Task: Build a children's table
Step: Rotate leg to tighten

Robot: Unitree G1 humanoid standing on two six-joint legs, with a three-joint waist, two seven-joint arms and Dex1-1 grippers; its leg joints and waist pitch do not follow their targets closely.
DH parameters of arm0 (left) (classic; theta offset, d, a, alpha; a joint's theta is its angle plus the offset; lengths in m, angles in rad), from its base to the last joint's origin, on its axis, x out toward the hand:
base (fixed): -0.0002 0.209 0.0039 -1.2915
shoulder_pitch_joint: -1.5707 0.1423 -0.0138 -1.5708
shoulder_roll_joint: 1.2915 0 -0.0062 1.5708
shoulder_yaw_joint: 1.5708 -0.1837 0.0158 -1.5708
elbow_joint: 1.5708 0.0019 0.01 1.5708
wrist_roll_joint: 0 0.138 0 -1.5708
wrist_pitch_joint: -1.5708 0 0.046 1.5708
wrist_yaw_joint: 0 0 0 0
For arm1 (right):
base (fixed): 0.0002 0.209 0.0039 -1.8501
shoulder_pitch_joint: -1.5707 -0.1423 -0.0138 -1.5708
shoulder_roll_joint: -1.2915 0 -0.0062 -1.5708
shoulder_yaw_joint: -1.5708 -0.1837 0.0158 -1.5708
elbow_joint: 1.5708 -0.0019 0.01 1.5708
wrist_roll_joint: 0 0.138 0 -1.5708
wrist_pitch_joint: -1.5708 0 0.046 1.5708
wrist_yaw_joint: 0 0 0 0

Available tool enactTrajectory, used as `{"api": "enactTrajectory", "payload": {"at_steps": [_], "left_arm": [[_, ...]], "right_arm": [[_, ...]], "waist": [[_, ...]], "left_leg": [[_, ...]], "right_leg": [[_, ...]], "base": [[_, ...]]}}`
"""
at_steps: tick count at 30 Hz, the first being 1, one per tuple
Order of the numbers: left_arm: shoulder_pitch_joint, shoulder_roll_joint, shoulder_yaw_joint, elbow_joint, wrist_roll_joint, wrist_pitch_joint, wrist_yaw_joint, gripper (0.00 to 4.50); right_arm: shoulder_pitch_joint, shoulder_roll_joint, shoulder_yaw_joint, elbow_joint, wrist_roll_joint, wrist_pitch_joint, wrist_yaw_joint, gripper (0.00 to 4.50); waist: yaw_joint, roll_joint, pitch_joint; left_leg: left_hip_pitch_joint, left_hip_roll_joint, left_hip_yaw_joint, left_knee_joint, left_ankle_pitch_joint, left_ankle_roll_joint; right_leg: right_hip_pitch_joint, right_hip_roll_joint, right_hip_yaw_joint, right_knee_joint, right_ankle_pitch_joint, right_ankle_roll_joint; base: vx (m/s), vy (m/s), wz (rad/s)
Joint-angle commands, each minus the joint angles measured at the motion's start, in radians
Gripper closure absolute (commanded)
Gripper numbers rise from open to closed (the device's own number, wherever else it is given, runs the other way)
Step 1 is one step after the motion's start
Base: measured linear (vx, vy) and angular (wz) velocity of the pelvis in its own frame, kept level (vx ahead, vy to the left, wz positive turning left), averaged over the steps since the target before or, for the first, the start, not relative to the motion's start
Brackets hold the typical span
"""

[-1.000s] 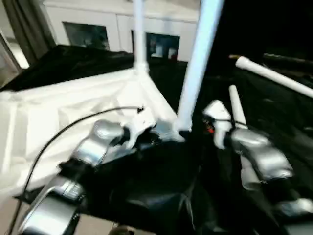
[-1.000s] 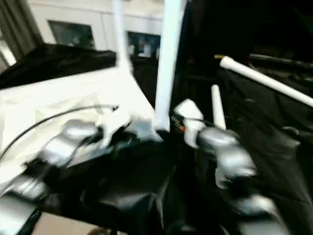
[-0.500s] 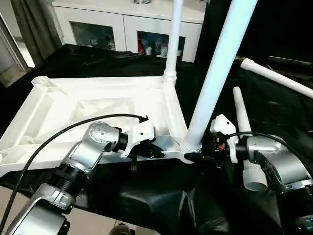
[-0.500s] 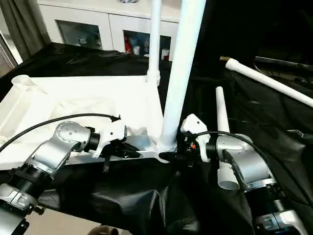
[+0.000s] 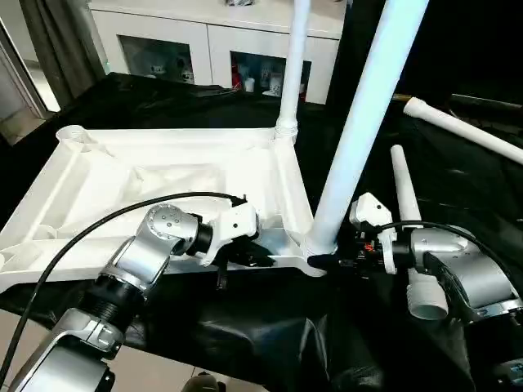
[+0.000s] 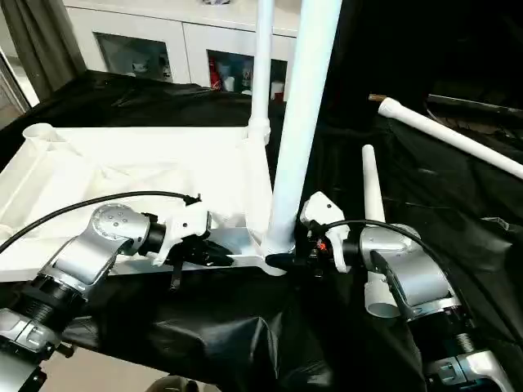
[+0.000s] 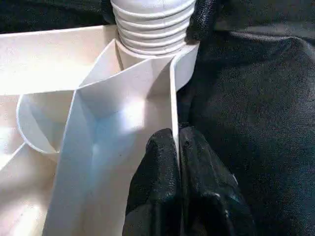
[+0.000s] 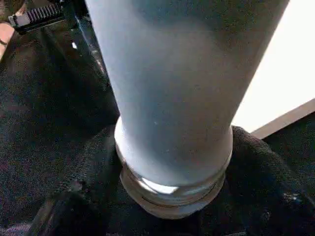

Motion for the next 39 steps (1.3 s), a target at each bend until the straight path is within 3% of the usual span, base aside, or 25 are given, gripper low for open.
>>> {"api": "enactTrajectory", "payload": {"at_steps": [1, 6, 10, 13, 16, 18, 20, 24, 25, 29, 35, 37, 39], "left_arm": [[-0.016, -0.009, 0.016, -0.064, -0.033, -0.019, -0.005, 4.50], [-0.029, -0.040, 0.032, -0.026, -0.017, -0.001, 0.066, 4.50], [-0.094, -0.110, 0.055, 0.104, 0.037, 0.015, 0.242, 4.50], [-0.179, -0.213, 0.080, 0.239, 0.072, 0.081, 0.453, 4.50], [-0.220, -0.274, 0.088, 0.302, 0.080, 0.132, 0.554, 4.50], [-0.232, -0.293, 0.082, 0.326, 0.095, 0.137, 0.591, 4.50], [-0.242, -0.311, 0.064, 0.357, 0.127, 0.122, 0.622, 4.50], [-0.246, -0.330, 0.059, 0.380, 0.132, 0.093, 0.623, 4.50], [-0.246, -0.330, 0.059, 0.380, 0.132, 0.093, 0.623, 4.50], [-0.249, -0.333, 0.054, 0.391, 0.129, 0.077, 0.623, 4.50], [-0.235, -0.310, 0.061, 0.361, 0.118, 0.030, 0.558, 4.50], [-0.217, -0.284, 0.055, 0.332, 0.109, 0.004, 0.506, 4.50], [-0.201, -0.259, 0.049, 0.306, 0.098, -0.024, 0.454, 4.50]], "right_arm": [[0.011, 0.001, 0.001, -0.031, 0.019, -0.003, 0.012, 1.76], [-0.001, 0.065, -0.027, 0.035, -0.006, -0.030, -0.103, 1.76], [-0.054, 0.191, -0.092, 0.197, -0.058, -0.057, -0.388, 1.76], [-0.121, 0.350, -0.195, 0.345, -0.032, -0.043, -0.684, 1.76], [-0.162, 0.432, -0.232, 0.412, -0.023, -0.078, -0.818, 1.77], [-0.182, 0.462, -0.237, 0.444, -0.026, -0.097, -0.864, 1.77], [-0.208, 0.491, -0.231, 0.482, -0.048, -0.134, -0.908, 1.77], [-0.233, 0.516, -0.232, 0.506, -0.065, -0.173, -0.907, 1.77], [-0.233, 0.516, -0.232, 0.506, -0.065, -0.173, -0.907, 1.42], [-0.239, 0.523, -0.238, 0.507, -0.050, -0.189, -0.879, 1.04], [-0.221, 0.441, -0.189, 0.433, -0.060, -0.193, -0.719, 0.82], [-0.192, 0.374, -0.170, 0.367, -0.060, -0.182, -0.621, 0.82], [-0.165, 0.311, -0.150, 0.315, -0.063, -0.180, -0.533, 0.82]], "waist": [[-0.001, -0.001, -0.079], [-0.006, -0.002, -0.079], [-0.018, -0.004, -0.078], [-0.032, 0.003, -0.079], [-0.033, 0.005, -0.083], [-0.030, 0.012, -0.086], [-0.032, 0.012, -0.086], [-0.033, 0.009, -0.081], [-0.032, 0.010, -0.081], [-0.032, 0.008, -0.081], [-0.031, 0.004, -0.081], [-0.029, 0.002, -0.082], [-0.026, 0.006, -0.084]], "left_leg": [[0.018, 0.043, -0.013, -0.064, -0.138, 0.040], [0.019, 0.042, -0.012, -0.063, -0.141, 0.034], [0.016, 0.035, -0.014, -0.066, -0.159, 0.002], [0.022, 0.034, -0.016, -0.068, -0.175, -0.020], [0.019, 0.035, -0.015, -0.065, -0.137, -0.014], [0.015, 0.033, -0.017, -0.063, -0.109, -0.001], [0.015, 0.032, -0.016, -0.063, -0.114, 0.008], [0.018, 0.034, -0.015, -0.068, -0.167, 0.006], [0.019, 0.034, -0.015, -0.068, -0.173, 0.005], [0.019, 0.035, -0.015, -0.069, -0.175, 0.009], [0.015, 0.034, -0.015, -0.067, -0.149, 0.029], [0.015, 0.034, -0.014, -0.065, -0.131, 0.042], [0.013, 0.035, -0.015, -0.062, -0.116, 0.061]], "right_leg": [[0.056, -0.086, 0.051, -0.068, -0.087, -0.219], [0.053, -0.086, 0.050, -0.070, -0.099, -0.220], [0.055, -0.088, 0.047, -0.077, -0.169, -0.204], [0.052, -0.088, 0.049, -0.081, -0.187, -0.202], [0.054, -0.087, 0.051, -0.072, -0.094, -0.214], [0.059, -0.086, 0.049, -0.065, -0.016, -0.225], [0.060, -0.085, 0.048, -0.067, -0.005, -0.227], [0.060, -0.087, 0.050, -0.076, -0.065, -0.221], [0.059, -0.088, 0.050, -0.076, -0.075, -0.220], [0.060, -0.088, 0.050, -0.076, -0.080, -0.218], [0.064, -0.087, 0.049, -0.075, -0.058, -0.220], [0.067, -0.087, 0.049, -0.072, -0.029, -0.222], [0.069, -0.087, 0.049, -0.069, 0.000, -0.223]], "base": [[0.000, 0.000, 0.00], [0.000, 0.000, 0.00], [0.000, 0.000, 0.00], [0.000, 0.000, 0.00], [0.000, 0.000, 0.00], [0.000, 0.000, 0.00], [0.000, 0.000, 0.00], [0.000, 0.000, 0.00], [0.000, 0.000, 0.00], [0.000, 0.000, 0.00], [0.000, 0.000, 0.00], [0.000, 0.000, 0.00], [0.000, 0.000, 0.00]]}}
